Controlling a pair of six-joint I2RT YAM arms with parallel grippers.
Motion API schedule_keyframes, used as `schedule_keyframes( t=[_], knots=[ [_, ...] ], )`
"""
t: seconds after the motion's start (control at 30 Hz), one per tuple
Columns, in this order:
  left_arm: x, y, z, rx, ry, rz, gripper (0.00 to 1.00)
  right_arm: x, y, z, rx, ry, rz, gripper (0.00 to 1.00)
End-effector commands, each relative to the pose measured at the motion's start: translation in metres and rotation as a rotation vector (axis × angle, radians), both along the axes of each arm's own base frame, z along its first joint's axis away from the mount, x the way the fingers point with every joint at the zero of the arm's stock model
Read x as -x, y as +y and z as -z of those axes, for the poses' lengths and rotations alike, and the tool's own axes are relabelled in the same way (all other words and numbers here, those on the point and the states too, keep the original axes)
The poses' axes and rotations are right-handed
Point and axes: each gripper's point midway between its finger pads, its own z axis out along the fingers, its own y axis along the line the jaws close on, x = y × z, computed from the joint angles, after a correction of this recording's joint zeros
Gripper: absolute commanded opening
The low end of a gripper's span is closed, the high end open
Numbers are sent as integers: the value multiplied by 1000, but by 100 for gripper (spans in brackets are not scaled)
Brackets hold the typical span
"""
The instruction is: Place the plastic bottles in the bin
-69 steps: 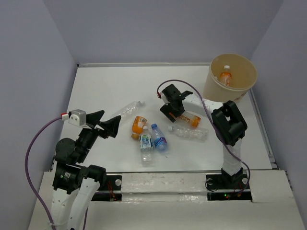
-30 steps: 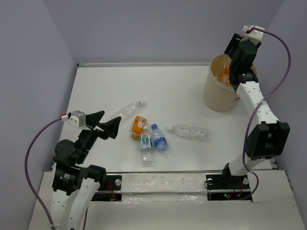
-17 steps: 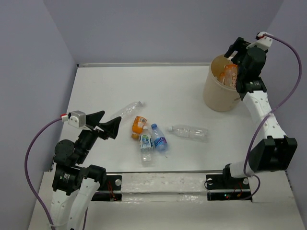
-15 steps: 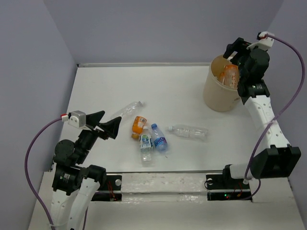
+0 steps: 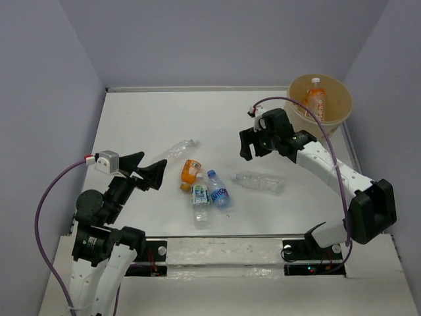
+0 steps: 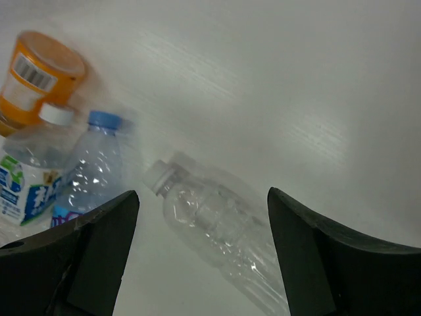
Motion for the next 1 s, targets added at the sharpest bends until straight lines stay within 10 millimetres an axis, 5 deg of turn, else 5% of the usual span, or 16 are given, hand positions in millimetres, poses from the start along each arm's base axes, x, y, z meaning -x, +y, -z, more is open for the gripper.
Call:
schedule_keyframes(
  t=[0.0,0.17,0.47,0.8,0.97],
  knots=[
    [-4,-2,-3,-3,-12,5,99,36,-12,27,132,148,5,86],
    [-4,-1,-4,-4,-16,4,99,47,-26,51,337,153,-9,91],
    [-5,-2,-3,-5,-11,5,99,63,-20,83,506,189,-154,93],
    [-5,-1,-2,-6,-12,5,99,47,-15,124,595,229,-185,94],
    [-3,-1,-4,-4,-19,5,99,31,-5,139,578,177,-170,81]
  ],
)
